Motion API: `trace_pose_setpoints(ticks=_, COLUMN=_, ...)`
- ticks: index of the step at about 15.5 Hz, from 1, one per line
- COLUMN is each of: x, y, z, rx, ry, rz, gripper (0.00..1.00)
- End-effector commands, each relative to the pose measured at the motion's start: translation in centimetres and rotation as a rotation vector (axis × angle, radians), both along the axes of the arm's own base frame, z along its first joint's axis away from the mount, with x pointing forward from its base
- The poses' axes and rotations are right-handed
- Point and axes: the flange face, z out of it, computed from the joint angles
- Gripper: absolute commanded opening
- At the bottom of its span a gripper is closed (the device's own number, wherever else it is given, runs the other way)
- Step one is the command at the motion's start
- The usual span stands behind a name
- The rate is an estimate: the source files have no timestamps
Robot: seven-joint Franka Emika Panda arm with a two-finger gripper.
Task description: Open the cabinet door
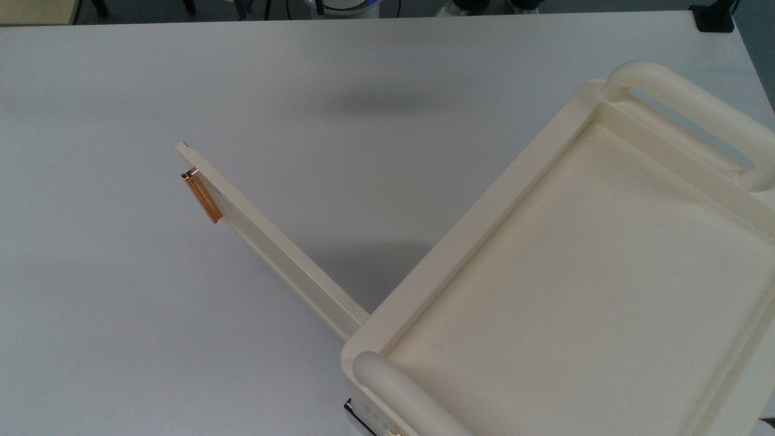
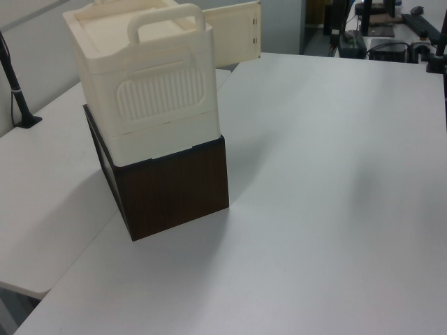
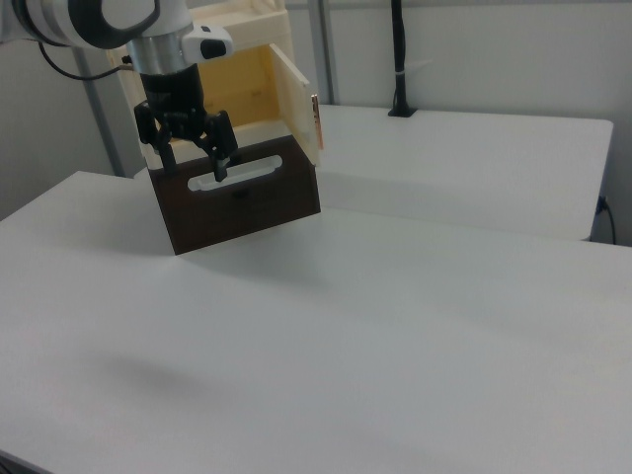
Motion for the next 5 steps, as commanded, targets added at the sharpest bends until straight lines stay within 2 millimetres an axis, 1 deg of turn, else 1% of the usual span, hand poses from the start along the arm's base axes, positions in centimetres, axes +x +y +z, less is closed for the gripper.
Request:
trace_pose_setpoints(ticks=1, x=0.05, y=-0.71, z=-0.14, rx=-0.016, ry=-0.014, rz=0.012, gripper=1.00)
trace_pose_setpoints(ticks=5, x=-0.12, y=-0.62, z=-0.04, rx=-0.015, ry=-0.009, rz=0.006, gripper=1.00)
